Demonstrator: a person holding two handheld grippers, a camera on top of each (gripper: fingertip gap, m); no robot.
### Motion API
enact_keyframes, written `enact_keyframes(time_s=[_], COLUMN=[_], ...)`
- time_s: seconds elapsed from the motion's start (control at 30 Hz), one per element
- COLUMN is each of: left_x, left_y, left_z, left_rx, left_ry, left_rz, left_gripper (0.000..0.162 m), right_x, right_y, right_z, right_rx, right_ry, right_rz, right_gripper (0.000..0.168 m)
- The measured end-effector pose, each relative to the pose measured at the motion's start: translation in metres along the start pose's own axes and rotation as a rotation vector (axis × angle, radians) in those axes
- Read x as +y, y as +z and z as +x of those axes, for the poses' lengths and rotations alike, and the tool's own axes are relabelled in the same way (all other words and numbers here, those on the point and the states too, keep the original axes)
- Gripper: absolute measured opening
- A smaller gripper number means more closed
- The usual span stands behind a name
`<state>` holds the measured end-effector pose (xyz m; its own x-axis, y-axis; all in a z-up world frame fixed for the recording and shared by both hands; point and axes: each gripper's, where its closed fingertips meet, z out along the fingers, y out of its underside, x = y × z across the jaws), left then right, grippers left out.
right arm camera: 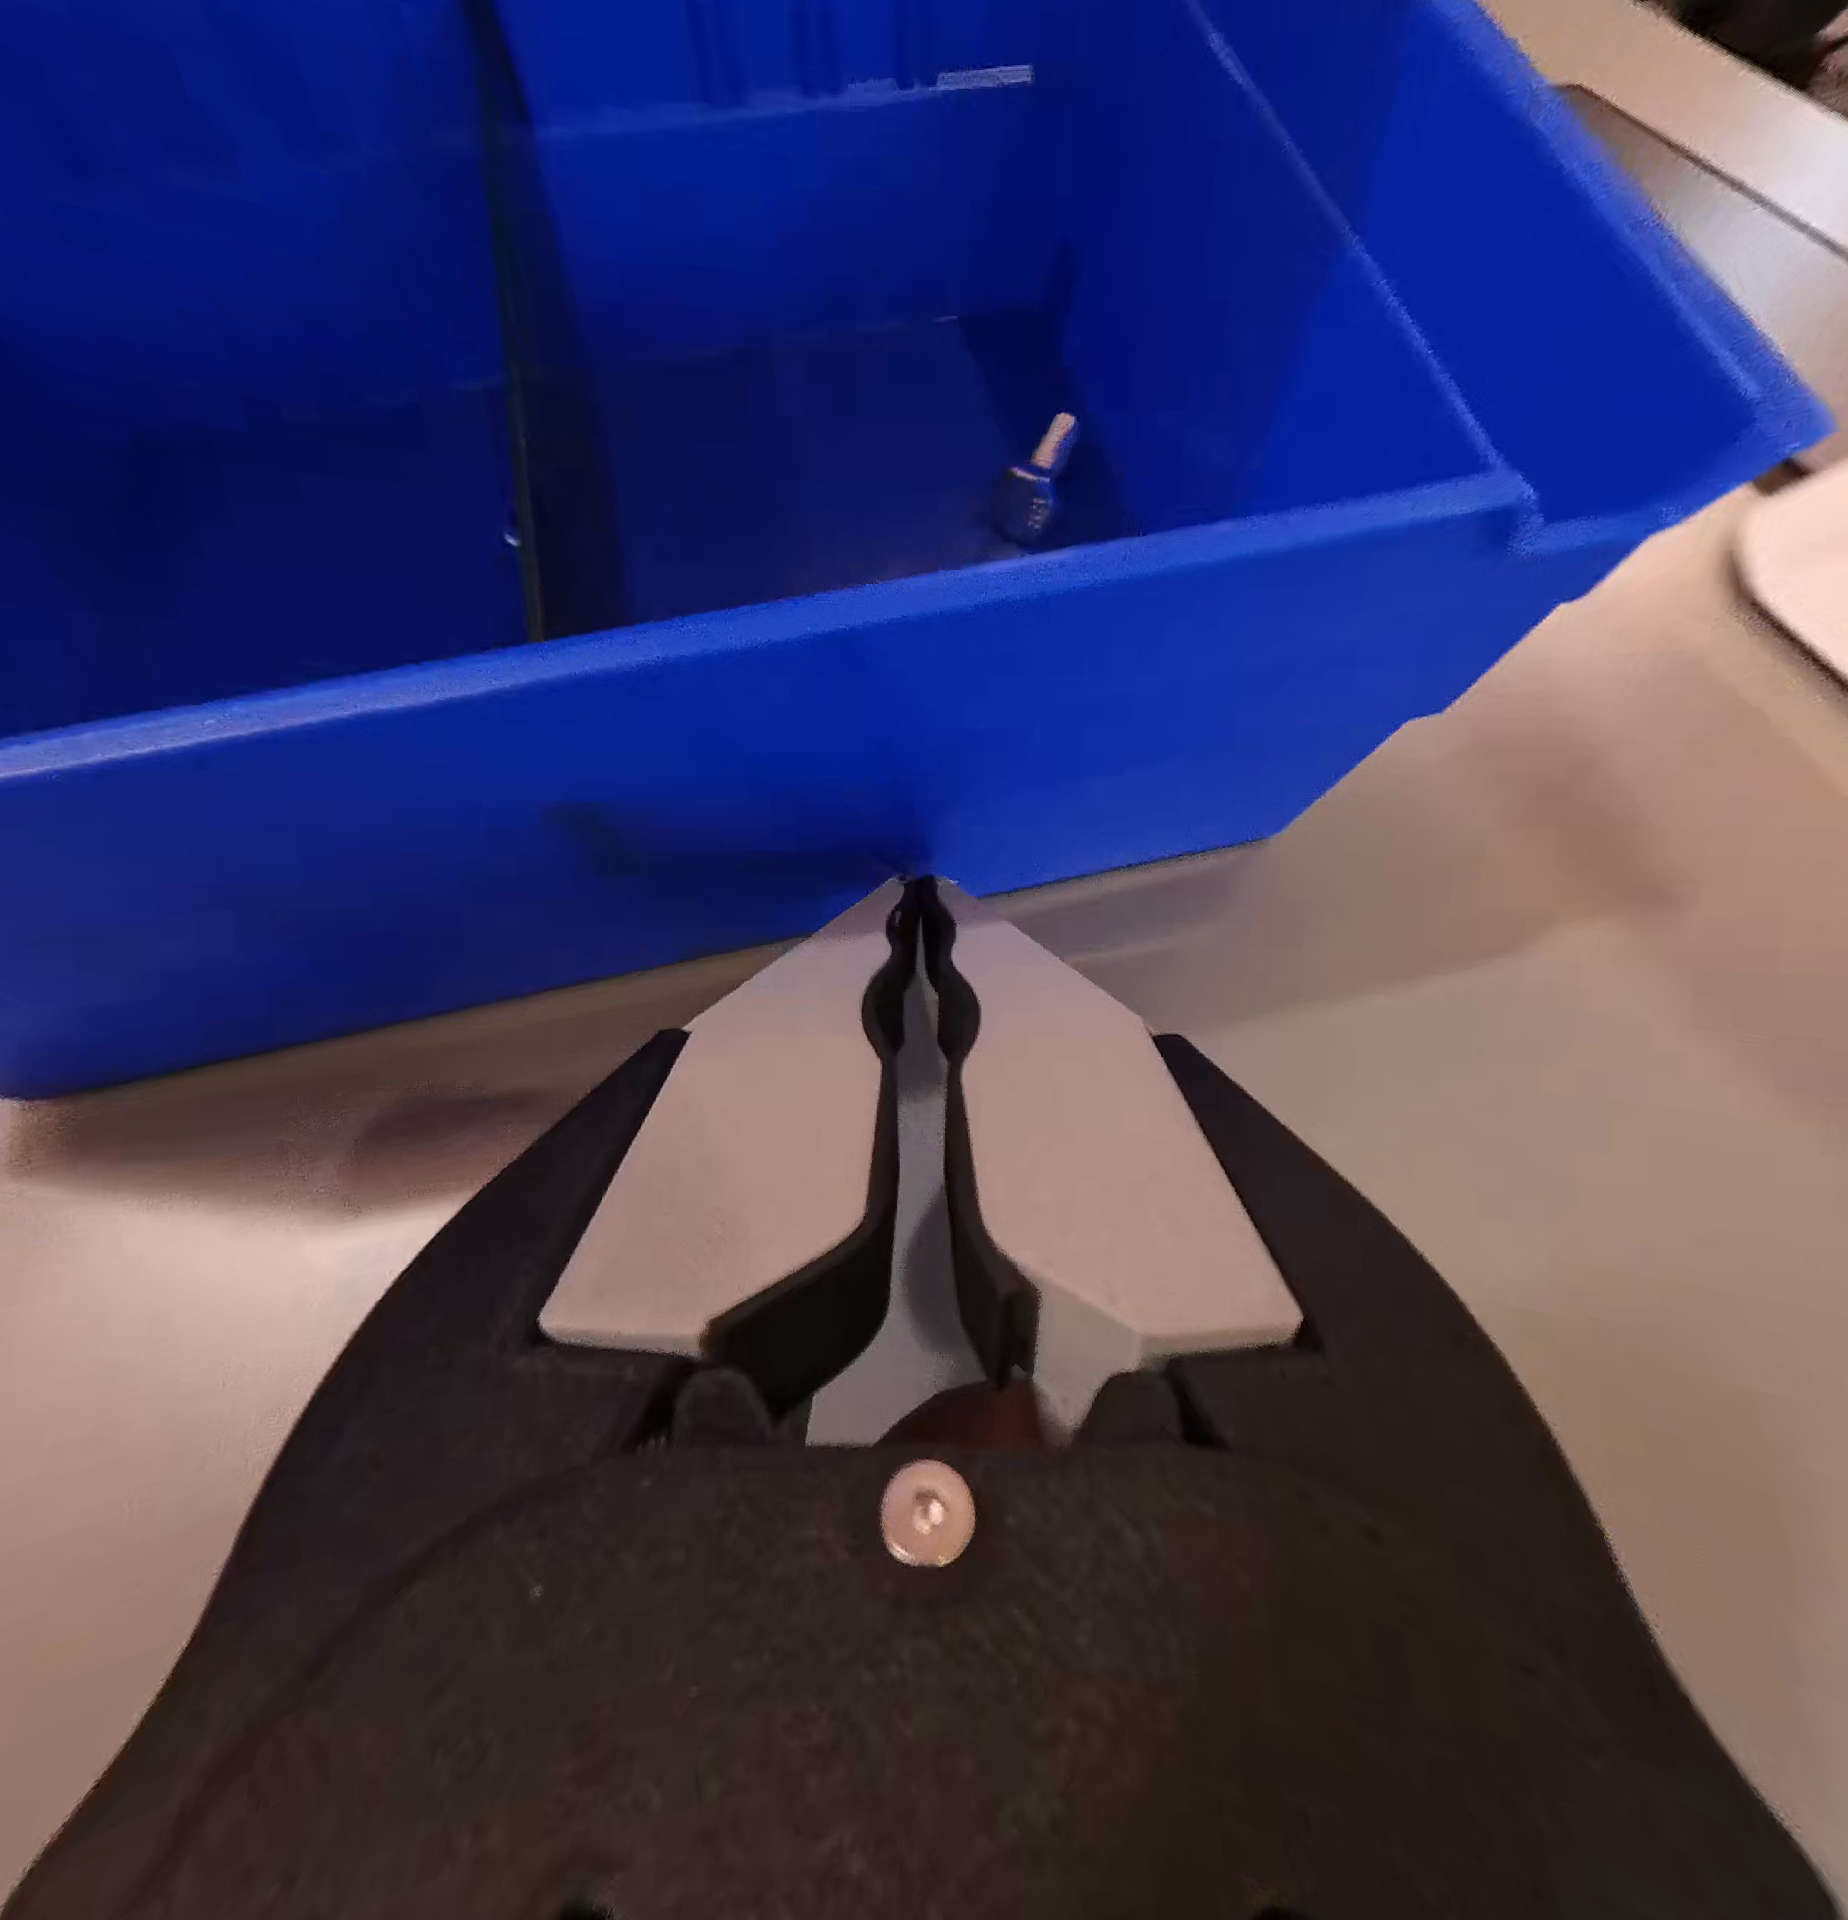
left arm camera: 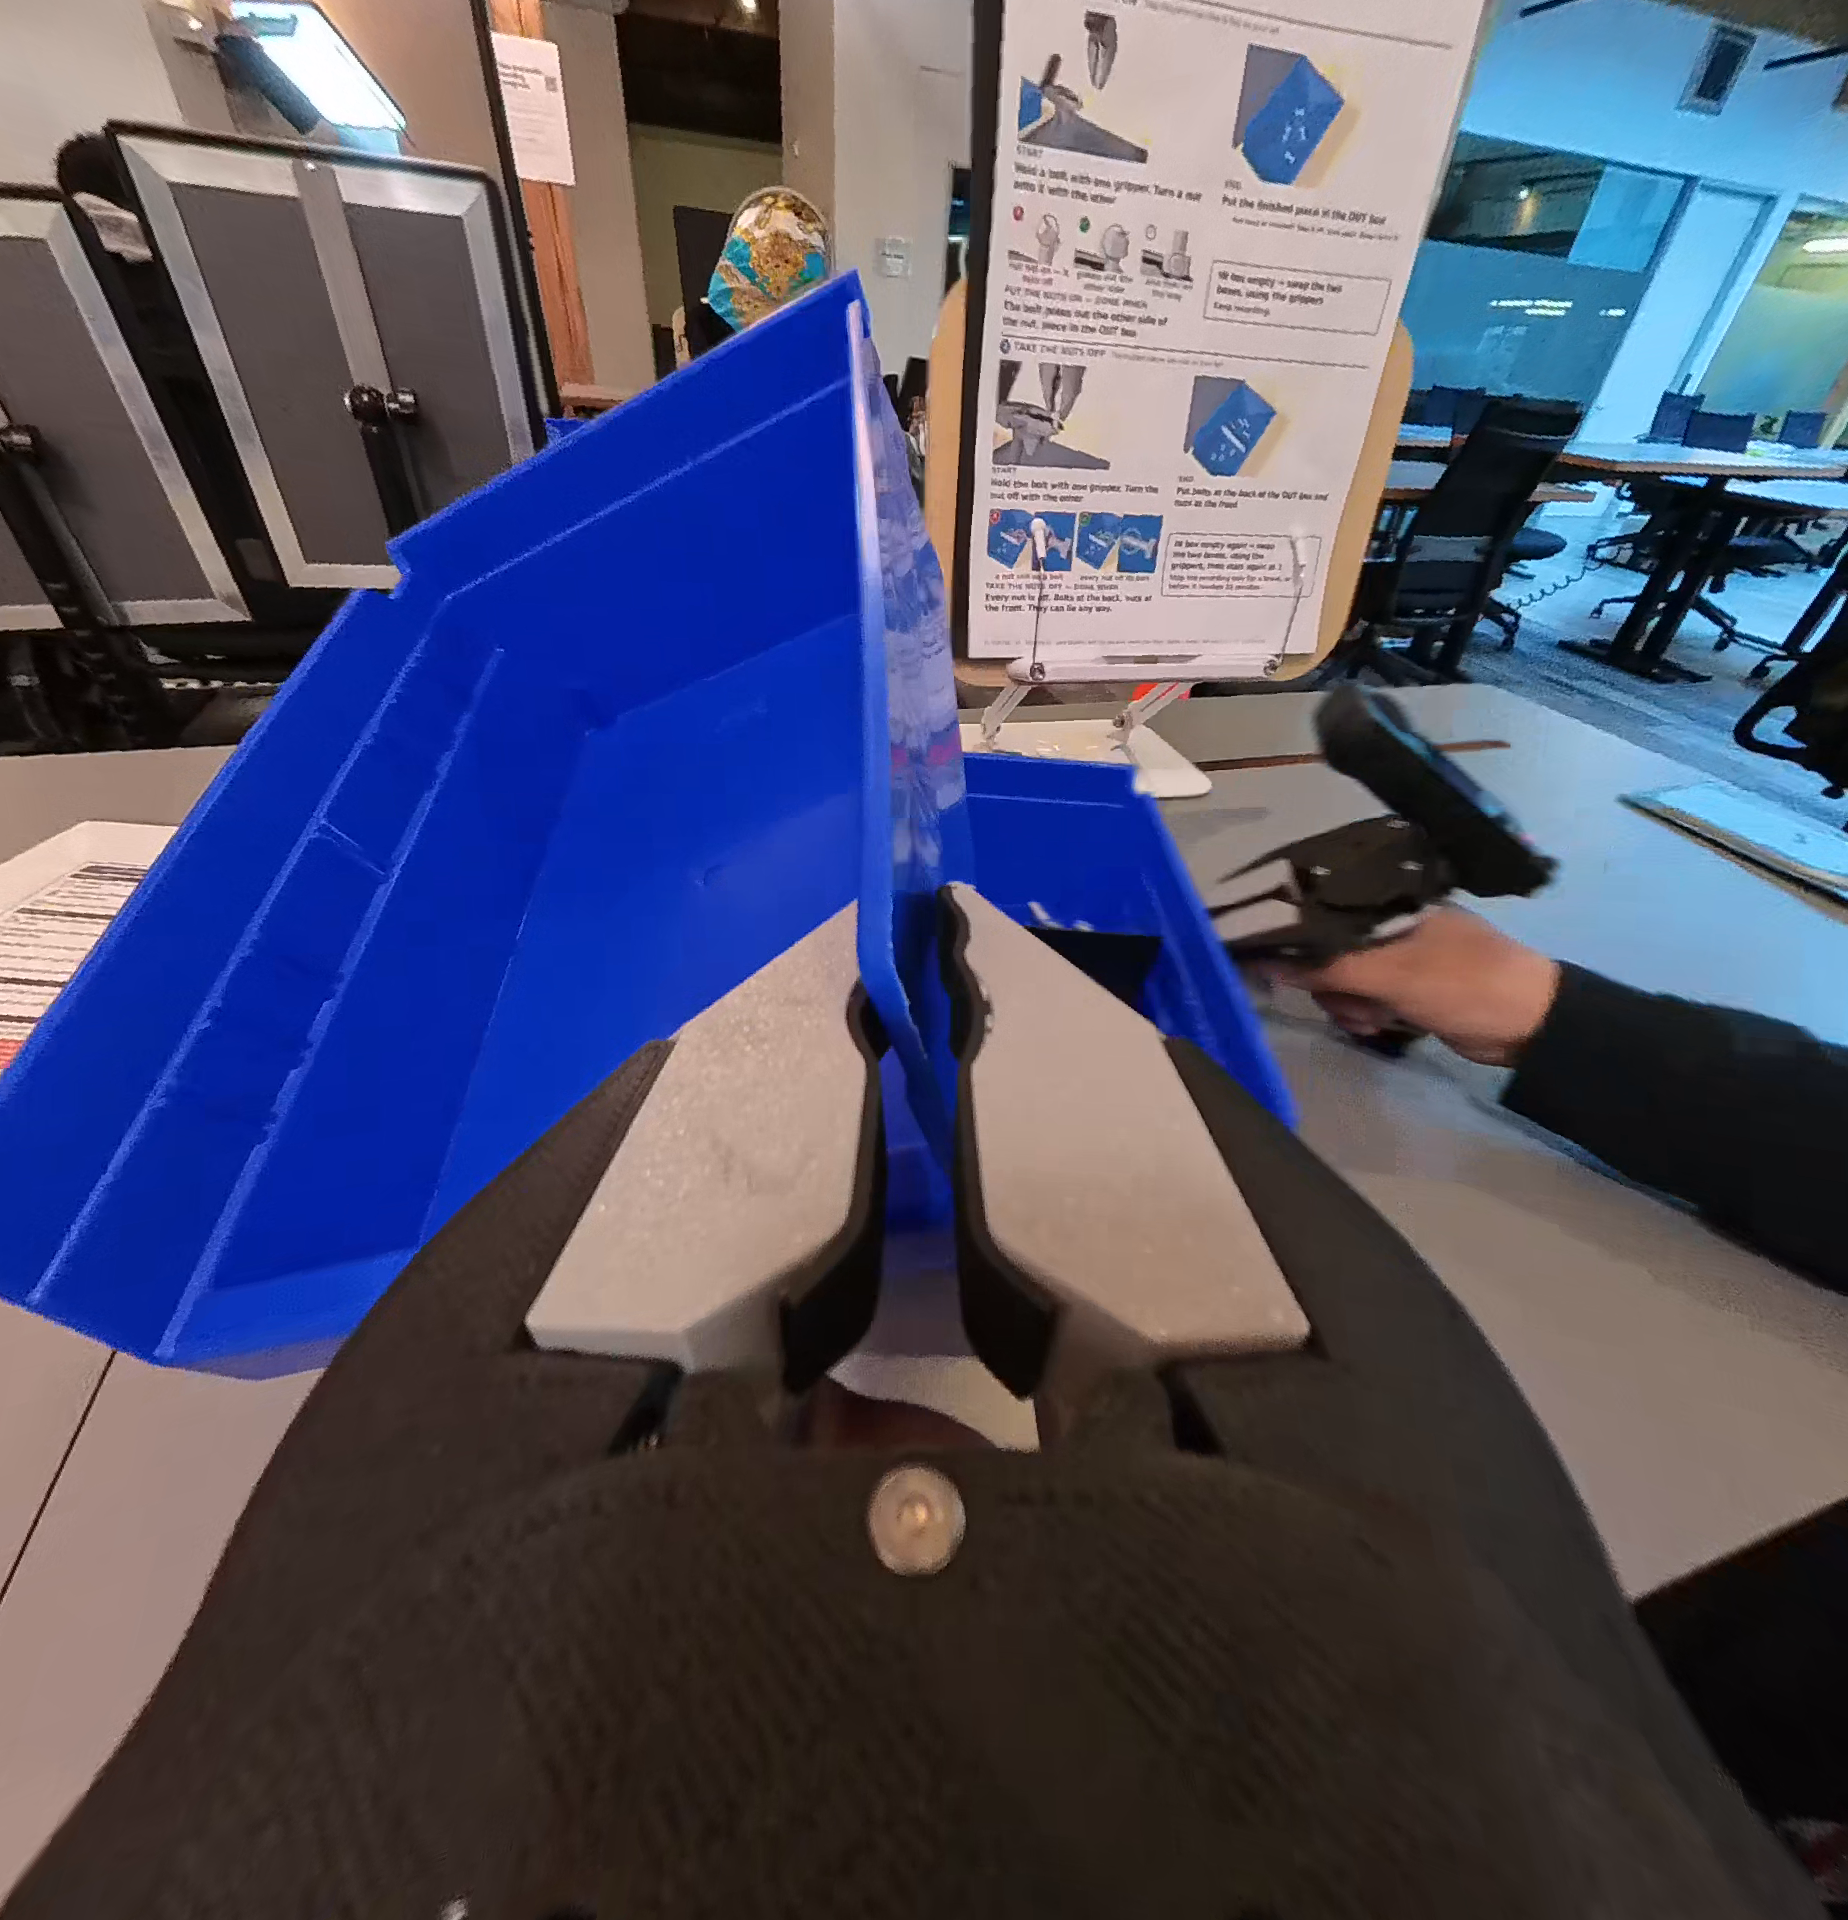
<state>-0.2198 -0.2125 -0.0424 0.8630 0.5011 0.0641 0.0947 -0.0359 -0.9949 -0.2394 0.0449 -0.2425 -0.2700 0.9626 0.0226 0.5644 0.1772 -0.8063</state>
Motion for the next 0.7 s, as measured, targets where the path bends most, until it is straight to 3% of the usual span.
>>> enact_keyframes(time_s=[0.1,0.2,0.37,0.5,0.6,0.7], left_x=[-0.003,-0.015,-0.045,-0.054,-0.038,-0.002], left_y=[-0.004,-0.009,-0.014,-0.007,0.011,0.039], left_z=[0.014,0.032,0.081,0.153,0.219,0.282], left_rx=[0.020,0.021,0.091,0.212,0.347,0.477], left_ry=[0.028,0.080,0.131,0.196,0.202,0.166], left_rz=[-0.002,0.028,0.119,0.157,0.148,0.083], left_gripper=[0.002,0.002,0.001,0.002,0.003,0.003], right_x=[-0.014,-0.019,0.008,0.038,0.063,0.087], right_y=[0.021,-0.009,-0.111,-0.203,-0.268,-0.322], right_z=[-0.009,-0.010,0.009,0.029,0.045,0.052], right_rx=[-0.033,-0.040,0.001,0.061,0.156,0.226], right_ry=[0.049,0.060,0.071,0.130,0.166,0.207], right_rz=[-0.009,0.036,0.115,0.196,0.259,0.317], right_gripper=[0.000,0.000,0.000,0.003,0.005,0.005])
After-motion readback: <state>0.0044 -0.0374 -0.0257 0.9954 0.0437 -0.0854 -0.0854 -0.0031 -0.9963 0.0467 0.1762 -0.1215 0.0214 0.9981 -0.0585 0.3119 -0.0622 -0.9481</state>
